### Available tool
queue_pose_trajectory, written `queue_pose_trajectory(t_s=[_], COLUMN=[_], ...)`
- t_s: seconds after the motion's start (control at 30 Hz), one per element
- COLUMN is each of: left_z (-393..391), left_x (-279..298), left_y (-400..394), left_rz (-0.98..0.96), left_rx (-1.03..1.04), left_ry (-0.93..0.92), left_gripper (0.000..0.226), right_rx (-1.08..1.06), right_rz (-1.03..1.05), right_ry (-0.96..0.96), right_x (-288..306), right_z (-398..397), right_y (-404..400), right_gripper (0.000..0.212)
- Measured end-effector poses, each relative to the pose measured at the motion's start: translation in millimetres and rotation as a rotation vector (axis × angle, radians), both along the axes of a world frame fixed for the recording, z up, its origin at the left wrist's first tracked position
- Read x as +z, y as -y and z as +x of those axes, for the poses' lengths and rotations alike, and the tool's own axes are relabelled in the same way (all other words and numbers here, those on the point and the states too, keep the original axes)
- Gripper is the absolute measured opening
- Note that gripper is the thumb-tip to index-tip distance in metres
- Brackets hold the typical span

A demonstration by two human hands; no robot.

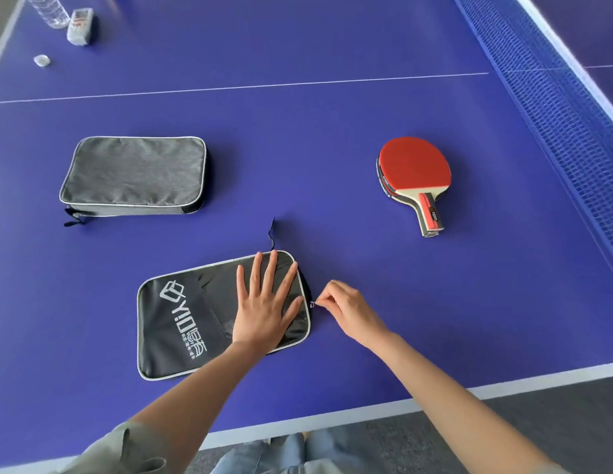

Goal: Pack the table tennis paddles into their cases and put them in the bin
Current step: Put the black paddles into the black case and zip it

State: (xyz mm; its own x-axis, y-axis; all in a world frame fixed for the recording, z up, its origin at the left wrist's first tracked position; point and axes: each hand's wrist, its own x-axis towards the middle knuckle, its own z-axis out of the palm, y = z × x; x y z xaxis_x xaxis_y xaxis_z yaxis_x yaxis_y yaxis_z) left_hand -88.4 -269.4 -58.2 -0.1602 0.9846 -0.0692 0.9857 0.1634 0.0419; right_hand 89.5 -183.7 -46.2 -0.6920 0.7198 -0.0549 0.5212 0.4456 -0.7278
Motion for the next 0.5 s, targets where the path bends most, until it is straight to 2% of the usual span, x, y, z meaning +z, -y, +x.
queue_pose_trajectory(t_s=[0.3,0.5], left_z=[-7,-9], left_x=[2,4], left_y=[2,4], left_rz=[-0.006,-0.037], left_rx=[-0.06,-0.085], left_ry=[0.022,0.033], left_gripper=[0.061,0.061], right_rx=[-0.057,-0.012], right_rz=[-0.017,-0.071], right_ry=[-0.031,-0.037], right_x=[-4,2], right_z=[-52,-90], right_y=[-54,-72], right_gripper=[0.017,0.014])
